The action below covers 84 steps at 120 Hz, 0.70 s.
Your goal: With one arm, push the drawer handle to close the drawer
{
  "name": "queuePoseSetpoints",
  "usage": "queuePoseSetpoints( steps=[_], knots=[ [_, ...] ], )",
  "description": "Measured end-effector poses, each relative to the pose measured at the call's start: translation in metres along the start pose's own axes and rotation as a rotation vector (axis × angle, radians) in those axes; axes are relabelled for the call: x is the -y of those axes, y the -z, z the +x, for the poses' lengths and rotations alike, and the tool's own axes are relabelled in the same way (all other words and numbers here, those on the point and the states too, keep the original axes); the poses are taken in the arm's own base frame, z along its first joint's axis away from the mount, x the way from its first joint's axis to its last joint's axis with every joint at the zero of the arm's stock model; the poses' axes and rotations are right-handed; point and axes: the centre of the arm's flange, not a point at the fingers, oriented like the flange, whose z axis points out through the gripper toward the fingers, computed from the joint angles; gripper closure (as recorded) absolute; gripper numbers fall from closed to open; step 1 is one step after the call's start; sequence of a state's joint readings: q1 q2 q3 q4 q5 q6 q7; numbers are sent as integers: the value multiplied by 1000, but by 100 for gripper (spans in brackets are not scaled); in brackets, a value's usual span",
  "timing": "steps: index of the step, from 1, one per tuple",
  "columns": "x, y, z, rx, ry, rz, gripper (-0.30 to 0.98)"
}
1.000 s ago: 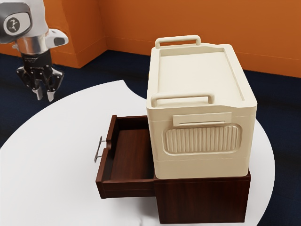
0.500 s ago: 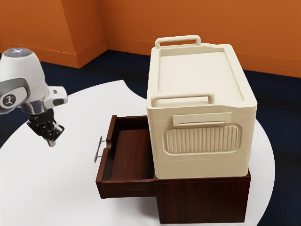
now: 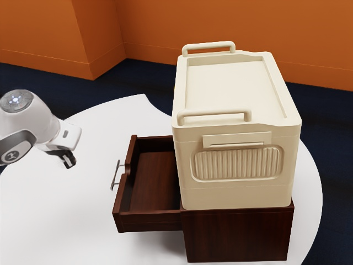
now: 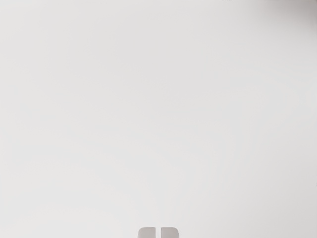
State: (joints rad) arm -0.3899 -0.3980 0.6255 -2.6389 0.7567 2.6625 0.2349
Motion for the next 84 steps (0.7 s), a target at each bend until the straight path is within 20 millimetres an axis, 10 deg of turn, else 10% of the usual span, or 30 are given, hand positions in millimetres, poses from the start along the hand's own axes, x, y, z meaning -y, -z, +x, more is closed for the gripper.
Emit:
queuePoseSetpoints(
  steps=[84],
  knots=[
    [-63,-5,36,-184,-417,-7,79]
  ],
)
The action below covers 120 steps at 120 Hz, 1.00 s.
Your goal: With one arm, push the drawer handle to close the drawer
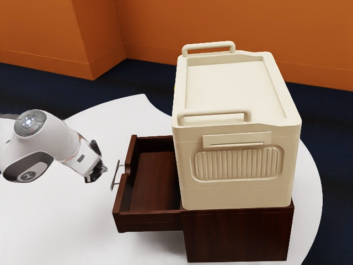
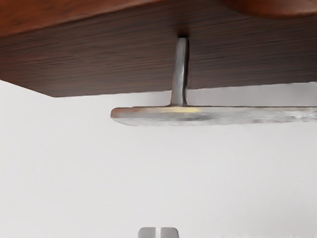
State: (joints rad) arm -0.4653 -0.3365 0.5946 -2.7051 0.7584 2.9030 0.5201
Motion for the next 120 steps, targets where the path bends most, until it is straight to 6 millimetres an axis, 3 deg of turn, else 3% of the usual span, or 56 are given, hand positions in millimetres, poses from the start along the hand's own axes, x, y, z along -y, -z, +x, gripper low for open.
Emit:
queuePoseSetpoints(
  steps=[27,41,120],
  knots=[
    [-8,-1,0,-11,-41,-9,79],
    [-14,1,12,-20,-84,-6,79],
    [-15,0,14,-5,-28,-11,79]
  ],
)
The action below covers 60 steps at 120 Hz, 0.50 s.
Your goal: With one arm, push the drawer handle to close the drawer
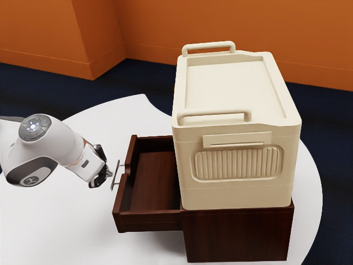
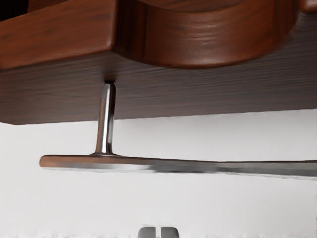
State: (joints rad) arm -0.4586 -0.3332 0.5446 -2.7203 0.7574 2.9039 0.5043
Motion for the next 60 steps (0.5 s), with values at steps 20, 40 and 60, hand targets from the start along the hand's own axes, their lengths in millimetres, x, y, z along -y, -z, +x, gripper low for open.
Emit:
queuePoseSetpoints(
  steps=[20,40,60],
  knots=[
    [-5,1,9,5,1,-1,79],
    [-5,1,9,16,-39,12,79],
    [-5,1,6,27,-67,22,79]
  ],
)
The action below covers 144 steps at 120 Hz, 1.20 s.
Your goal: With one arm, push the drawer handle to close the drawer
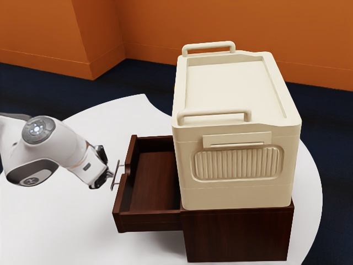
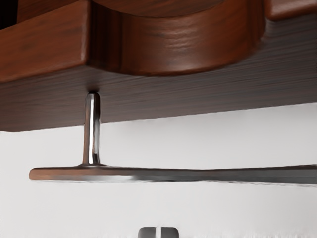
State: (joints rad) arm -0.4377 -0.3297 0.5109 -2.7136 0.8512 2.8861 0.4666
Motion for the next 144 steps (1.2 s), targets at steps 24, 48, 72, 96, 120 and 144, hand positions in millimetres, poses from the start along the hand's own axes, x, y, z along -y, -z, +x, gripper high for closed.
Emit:
queuePoseSetpoints(
  steps=[24,48,72,96,120,144],
  knots=[
    [0,-7,5,15,-23,-4,79],
    [4,-11,21,17,-41,-2,79],
    [1,-10,48,-2,-53,-6,78],
    [2,-12,66,-11,-56,-8,79],
    [8,-17,88,-19,-70,-4,79],
    [12,-20,113,-31,-84,1,79]
  ],
)
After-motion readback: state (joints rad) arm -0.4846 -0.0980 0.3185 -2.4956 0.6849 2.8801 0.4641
